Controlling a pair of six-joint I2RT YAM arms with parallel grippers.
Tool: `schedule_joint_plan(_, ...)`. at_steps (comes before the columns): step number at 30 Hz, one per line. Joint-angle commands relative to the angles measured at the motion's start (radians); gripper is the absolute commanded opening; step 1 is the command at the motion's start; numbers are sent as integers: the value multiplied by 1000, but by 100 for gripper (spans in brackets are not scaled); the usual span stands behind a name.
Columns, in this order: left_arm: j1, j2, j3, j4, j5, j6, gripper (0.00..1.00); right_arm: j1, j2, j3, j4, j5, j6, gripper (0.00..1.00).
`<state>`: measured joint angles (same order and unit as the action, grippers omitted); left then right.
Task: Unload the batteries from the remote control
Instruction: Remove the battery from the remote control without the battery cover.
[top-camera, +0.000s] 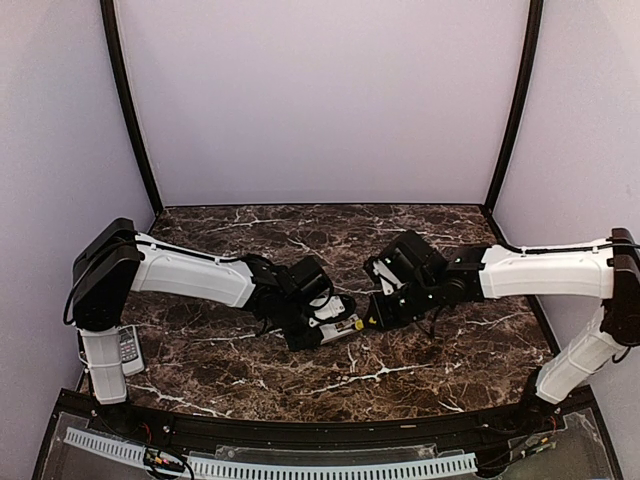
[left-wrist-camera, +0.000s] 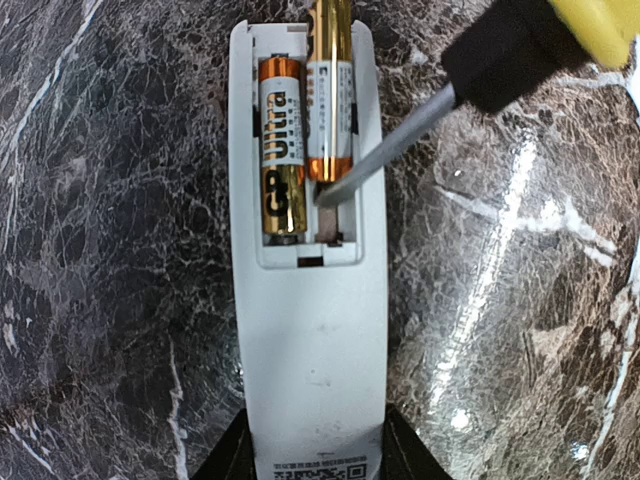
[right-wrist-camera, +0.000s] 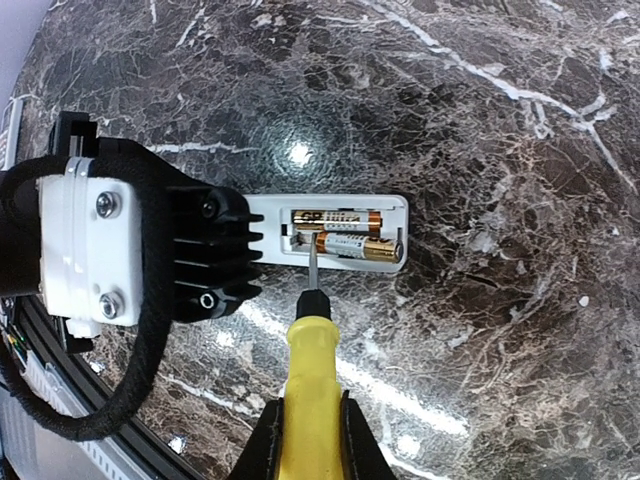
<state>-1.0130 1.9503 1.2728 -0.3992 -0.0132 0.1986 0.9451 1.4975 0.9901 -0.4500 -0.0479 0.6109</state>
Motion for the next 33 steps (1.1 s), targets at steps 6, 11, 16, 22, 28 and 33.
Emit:
schedule_joint_plan(6,-30,48,-13,-62,56,15,19,10,2,53,-139,165,2,0)
schedule_joint_plan(11,-31,50,-13,-62,56,15,19,17,-13,55,-141,191,12,0)
schedule_joint_plan(16,-30,50,-13,-62,56,15,19,17,-51,42,-111,177,13,0)
schedule_joint_plan(22,-31,50,-11,-64,53,15,19,13,-147,-15,0,105,20,0)
schedule_joint_plan(28,-30,50,-7,-67,50,12,19,-10,-210,-46,3,110,34,0)
schedule_joint_plan(33,-33,50,-9,-66,51,12,19,-30,-215,-81,23,83,40,0)
